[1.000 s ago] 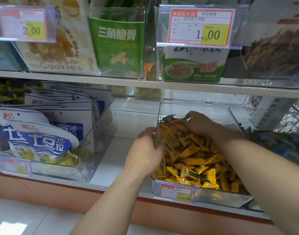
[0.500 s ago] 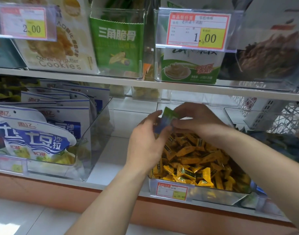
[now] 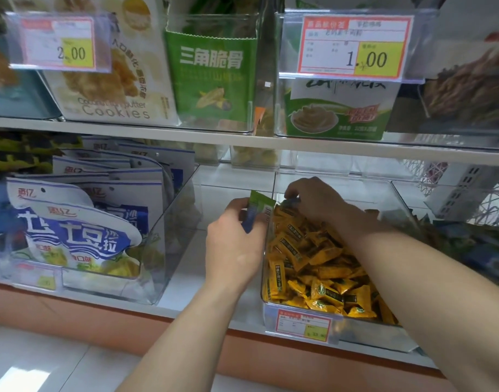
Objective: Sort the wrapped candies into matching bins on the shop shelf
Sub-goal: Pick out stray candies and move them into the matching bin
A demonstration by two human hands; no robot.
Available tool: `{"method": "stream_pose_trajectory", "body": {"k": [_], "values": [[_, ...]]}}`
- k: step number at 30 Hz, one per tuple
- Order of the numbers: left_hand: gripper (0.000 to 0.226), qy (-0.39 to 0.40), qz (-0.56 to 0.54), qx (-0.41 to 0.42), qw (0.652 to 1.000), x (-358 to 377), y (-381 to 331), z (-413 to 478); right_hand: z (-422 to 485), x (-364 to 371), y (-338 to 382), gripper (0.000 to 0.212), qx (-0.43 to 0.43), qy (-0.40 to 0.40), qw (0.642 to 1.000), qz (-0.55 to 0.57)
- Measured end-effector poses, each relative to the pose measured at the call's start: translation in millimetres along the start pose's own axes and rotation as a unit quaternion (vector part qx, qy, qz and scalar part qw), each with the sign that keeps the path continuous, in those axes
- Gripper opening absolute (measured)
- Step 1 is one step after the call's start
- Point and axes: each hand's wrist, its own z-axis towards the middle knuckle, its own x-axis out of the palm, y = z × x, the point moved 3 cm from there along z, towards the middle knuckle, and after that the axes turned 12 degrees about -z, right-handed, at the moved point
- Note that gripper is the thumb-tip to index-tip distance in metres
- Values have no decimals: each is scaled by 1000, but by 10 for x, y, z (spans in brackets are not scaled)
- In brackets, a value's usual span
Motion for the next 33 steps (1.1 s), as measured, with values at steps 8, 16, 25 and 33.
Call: {"method": "stream_pose_trajectory", "body": {"k": [8,16,25,33], "values": [[12,8,-146,-50,988,-6,-32,10,-689,-556,-56,22,37,-85,923,374],[16,5,-165,-76,983,6,-98,-40,-1041,-537,354,11,65,-47,826,558],[26,24,-292,-123,948,14,-242,-39,-966,-577,574,7,78,-77,842,529],[13,5,-155,-72,985,-36,-180,-21,-622,-487,145,13,31,-29,952,303]]}}
